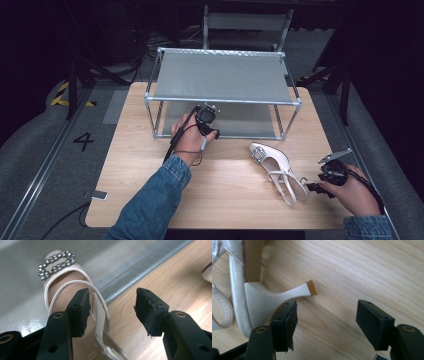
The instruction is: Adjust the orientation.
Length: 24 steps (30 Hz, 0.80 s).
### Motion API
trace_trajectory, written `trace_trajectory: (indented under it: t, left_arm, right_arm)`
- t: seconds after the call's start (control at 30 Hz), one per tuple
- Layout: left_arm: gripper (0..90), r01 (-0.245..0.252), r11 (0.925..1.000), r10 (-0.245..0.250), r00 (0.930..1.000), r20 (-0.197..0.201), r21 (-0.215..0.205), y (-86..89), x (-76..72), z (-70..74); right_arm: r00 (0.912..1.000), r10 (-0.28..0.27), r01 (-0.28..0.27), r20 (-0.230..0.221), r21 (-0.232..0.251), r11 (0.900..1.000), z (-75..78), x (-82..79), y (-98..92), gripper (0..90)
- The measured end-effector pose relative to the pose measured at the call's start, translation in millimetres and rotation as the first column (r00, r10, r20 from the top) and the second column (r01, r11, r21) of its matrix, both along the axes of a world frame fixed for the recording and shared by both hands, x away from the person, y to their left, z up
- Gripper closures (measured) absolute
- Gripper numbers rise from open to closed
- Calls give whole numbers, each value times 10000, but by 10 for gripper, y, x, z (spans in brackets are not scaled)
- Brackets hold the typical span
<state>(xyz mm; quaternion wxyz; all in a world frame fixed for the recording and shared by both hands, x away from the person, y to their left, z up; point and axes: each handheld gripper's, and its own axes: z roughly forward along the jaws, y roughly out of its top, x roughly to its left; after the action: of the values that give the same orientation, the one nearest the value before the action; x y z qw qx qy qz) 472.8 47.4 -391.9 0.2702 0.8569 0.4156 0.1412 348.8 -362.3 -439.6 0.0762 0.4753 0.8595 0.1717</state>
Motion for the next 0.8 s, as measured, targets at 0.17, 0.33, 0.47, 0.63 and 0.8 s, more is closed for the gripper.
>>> trace_trajectory:
  t: [0.17, 0.33, 0.47, 0.63, 0.8]
  left_arm:
    - [456, 231, 9960, -154, 9959, 896, -862, 54, -123, 172]
    - [447, 267, 9925, -135, 9937, 1109, -1189, 120, -249, 312]
    - [433, 313, 9931, -199, 9947, 1007, -1129, 192, -396, 358]
    - [399, 244, 9926, -138, 9959, 889, -1190, 287, -572, 358]
    - [371, -133, 9923, 199, 9984, 525, -1234, 420, -799, 255]
  right_arm:
    - [10000, 66, -66, 11, -10, 10000, -7, 20, 17, 345]
    - [9999, 114, -114, 16, -14, 9999, -13, 40, 40, 344]
    - [9998, 182, -182, 30, -4, 9998, -12, 51, 46, 343]
    - [9999, 166, -166, 7, 14, 9999, -16, 56, 53, 342]
    - [9999, 153, -153, 7, 8, 9999, -17, 56, 57, 339]
